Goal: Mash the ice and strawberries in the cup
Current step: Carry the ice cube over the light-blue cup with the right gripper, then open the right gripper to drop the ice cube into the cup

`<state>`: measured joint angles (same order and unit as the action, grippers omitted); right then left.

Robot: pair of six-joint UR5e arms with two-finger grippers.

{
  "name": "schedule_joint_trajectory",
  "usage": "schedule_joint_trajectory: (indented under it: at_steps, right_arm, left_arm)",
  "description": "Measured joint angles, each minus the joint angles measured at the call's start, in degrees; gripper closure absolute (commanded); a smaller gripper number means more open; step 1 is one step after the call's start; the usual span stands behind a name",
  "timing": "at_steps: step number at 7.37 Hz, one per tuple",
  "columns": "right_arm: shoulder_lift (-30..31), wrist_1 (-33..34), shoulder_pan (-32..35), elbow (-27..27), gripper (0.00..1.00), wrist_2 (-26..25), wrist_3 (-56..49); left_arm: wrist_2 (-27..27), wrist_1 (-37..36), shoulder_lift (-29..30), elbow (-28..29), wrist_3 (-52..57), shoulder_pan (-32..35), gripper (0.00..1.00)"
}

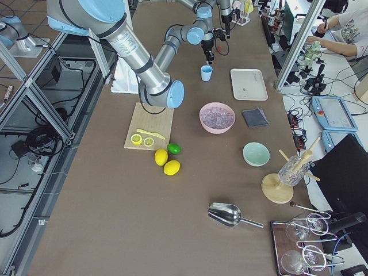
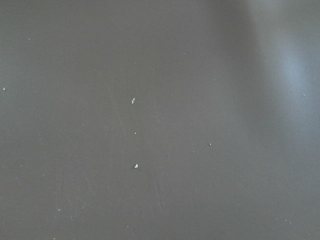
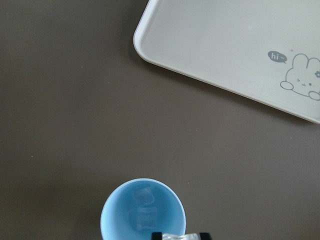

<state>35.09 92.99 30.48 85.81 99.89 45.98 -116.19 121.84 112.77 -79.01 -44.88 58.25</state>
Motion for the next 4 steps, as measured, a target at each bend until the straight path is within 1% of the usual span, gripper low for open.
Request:
schedule_joint_trajectory:
  at_steps: [2, 4]
  right_arm:
    - [-0.3, -5.5, -1.4, -4.1, 1.00, -2.1, 0.5]
    - [-0.3, -7.5, -2.1, -5.5, 0.71, -2.9, 0.8]
  left_arm:
    - [0.0, 0.0, -0.1, 0.0, 0.0, -0.2, 0.02]
    - [0.0, 0.0, 0.0, 0.0, 0.1, -0.3, 0.02]
